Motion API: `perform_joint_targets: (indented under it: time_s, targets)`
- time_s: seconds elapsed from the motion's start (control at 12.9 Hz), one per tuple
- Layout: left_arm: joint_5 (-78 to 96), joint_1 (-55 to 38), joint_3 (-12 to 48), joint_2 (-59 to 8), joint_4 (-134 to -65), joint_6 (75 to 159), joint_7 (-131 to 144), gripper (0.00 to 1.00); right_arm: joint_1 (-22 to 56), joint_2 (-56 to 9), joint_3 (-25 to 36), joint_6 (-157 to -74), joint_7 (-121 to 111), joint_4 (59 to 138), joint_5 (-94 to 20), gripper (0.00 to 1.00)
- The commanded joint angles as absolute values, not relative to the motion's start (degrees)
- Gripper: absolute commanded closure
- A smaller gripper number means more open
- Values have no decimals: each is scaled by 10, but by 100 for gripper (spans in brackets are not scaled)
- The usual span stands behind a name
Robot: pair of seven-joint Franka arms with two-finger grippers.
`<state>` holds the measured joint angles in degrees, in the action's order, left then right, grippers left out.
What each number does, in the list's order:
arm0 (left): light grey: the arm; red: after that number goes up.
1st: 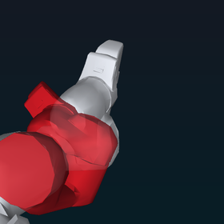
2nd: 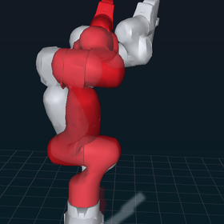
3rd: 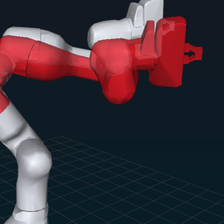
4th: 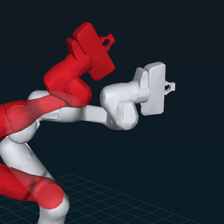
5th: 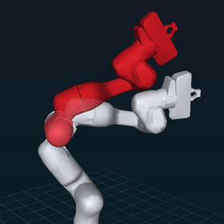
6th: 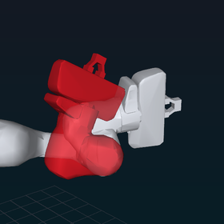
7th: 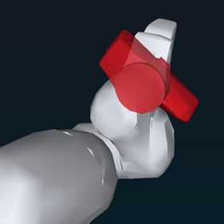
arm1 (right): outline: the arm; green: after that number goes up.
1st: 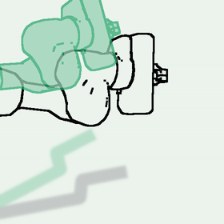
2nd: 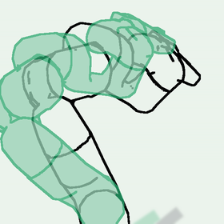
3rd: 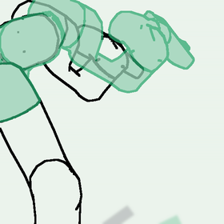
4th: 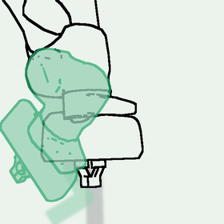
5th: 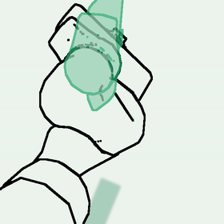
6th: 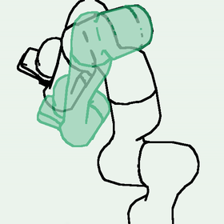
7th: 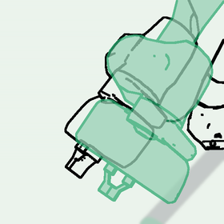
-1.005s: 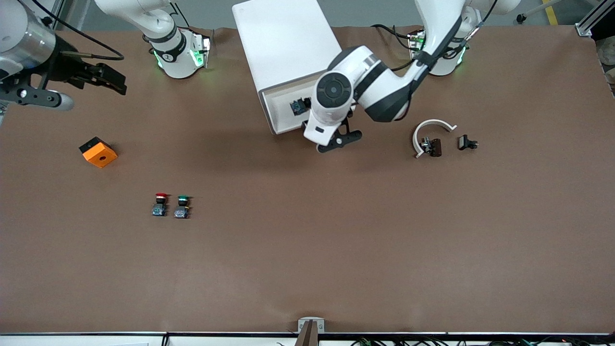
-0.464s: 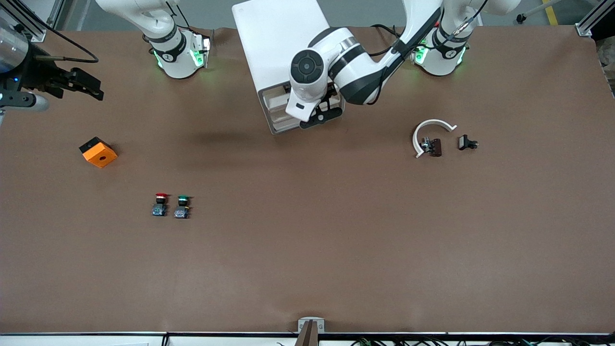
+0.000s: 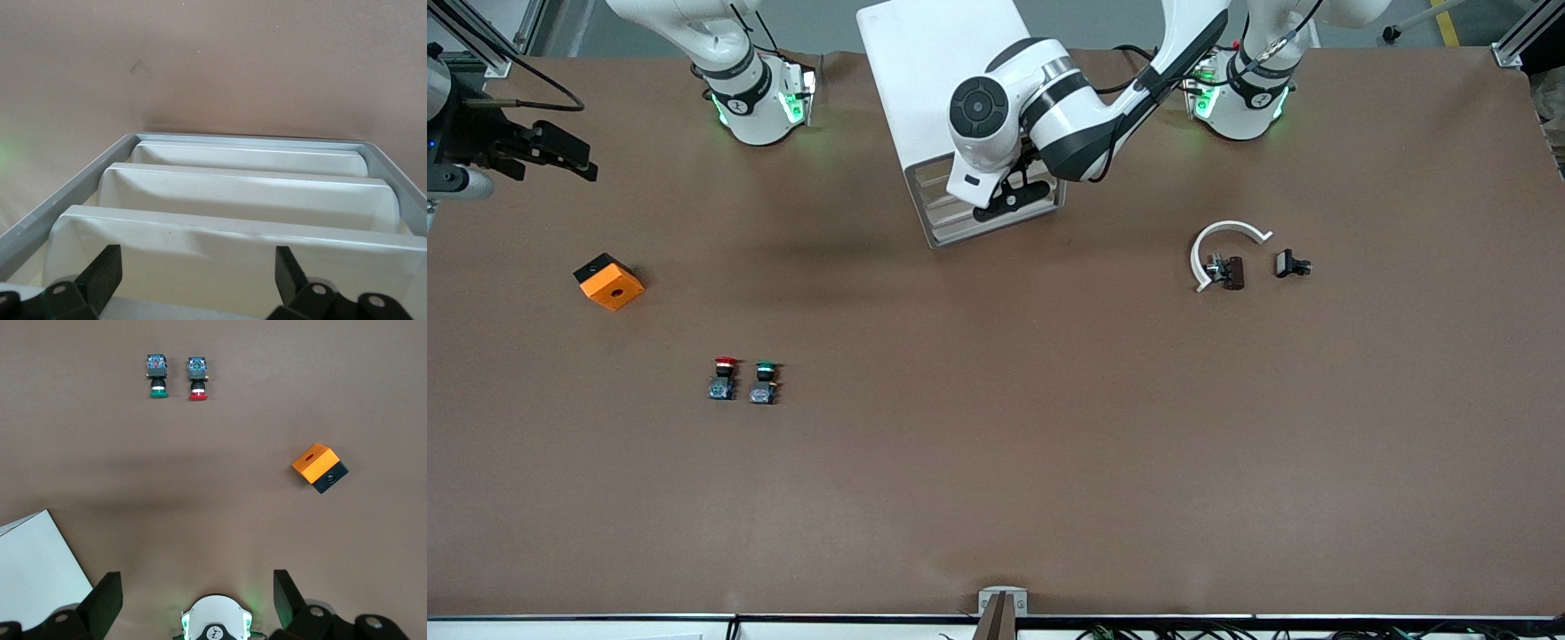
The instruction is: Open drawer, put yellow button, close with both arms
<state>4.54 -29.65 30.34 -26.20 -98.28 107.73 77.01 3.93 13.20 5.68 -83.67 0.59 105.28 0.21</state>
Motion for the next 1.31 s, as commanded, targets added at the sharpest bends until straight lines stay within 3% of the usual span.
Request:
perform_joint_targets:
  time_s: [0.0, 0.39, 0.7, 1.0, 1.24]
  targets:
    - [36, -277, 295, -265, -973, 1078, 785, 0, 27, 193, 47, -867, -8, 1122, 11, 0]
    - [-113, -176, 265, -278, -931, 1083, 775, 0, -6, 191, 47, -867, -68, 1095, 11, 0]
    - [-121, -81, 266, -244, -885, 1072, 758, 0, -6, 171, 47, -861, -59, 1054, 10, 0]
    - [-120, 11, 266, -234, -791, 953, 508, 0, -2, 170, 46, -861, -26, 1042, 9, 0]
    - [-122, 85, 267, -213, -790, 940, 401, 0, -3, 166, 47, -860, -29, 1025, 5, 0]
